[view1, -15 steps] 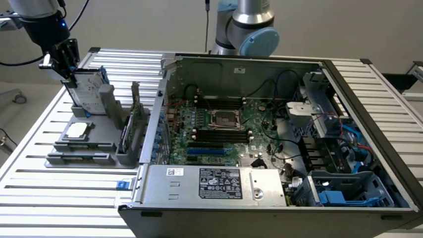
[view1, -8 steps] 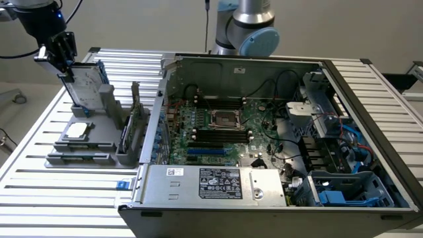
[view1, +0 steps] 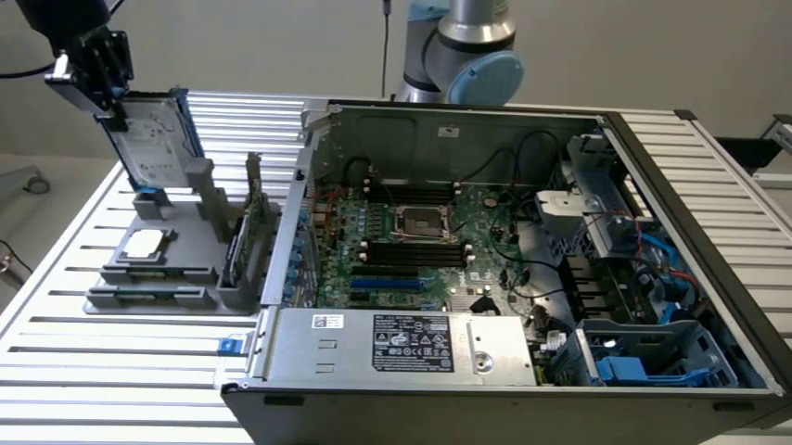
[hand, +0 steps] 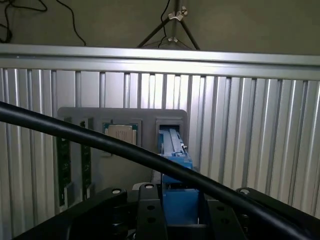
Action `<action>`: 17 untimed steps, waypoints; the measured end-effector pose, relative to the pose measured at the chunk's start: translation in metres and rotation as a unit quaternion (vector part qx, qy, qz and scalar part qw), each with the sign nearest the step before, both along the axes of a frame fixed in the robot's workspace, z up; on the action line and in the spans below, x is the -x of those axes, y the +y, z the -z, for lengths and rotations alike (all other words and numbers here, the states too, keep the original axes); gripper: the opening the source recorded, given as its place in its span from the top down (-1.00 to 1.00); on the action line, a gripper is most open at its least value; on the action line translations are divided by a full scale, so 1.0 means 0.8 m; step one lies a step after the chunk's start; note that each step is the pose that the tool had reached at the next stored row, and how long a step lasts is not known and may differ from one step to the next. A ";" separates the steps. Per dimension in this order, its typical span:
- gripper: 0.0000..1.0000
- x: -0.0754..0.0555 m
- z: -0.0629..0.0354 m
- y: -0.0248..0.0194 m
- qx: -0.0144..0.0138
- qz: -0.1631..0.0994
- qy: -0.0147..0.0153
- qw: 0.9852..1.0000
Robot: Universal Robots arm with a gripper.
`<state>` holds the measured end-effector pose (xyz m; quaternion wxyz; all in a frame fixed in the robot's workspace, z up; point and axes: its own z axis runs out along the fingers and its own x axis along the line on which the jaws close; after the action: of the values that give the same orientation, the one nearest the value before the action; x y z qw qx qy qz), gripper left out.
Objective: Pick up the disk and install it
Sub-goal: 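Pick up the disk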
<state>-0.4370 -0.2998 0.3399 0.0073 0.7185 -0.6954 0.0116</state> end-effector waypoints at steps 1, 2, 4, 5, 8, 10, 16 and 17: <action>0.35 0.000 -0.006 0.0000 0.000 0.000 0.000 1.000; 0.35 0.000 -0.011 0.0000 0.000 0.000 0.000 1.000; 0.35 -0.002 -0.023 -0.0001 0.000 0.000 0.000 1.000; 0.35 -0.003 -0.029 0.0002 0.000 0.000 0.000 1.000; 0.35 -0.009 -0.045 0.0018 0.000 0.000 0.000 1.000; 0.35 -0.014 -0.057 0.0031 0.000 0.000 0.000 1.000; 0.35 -0.046 -0.091 0.0057 0.000 0.000 0.000 1.000; 0.35 -0.051 -0.097 0.0058 0.000 0.000 0.000 1.000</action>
<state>-0.3959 -0.2951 0.4171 0.0077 0.7184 -0.6955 0.0117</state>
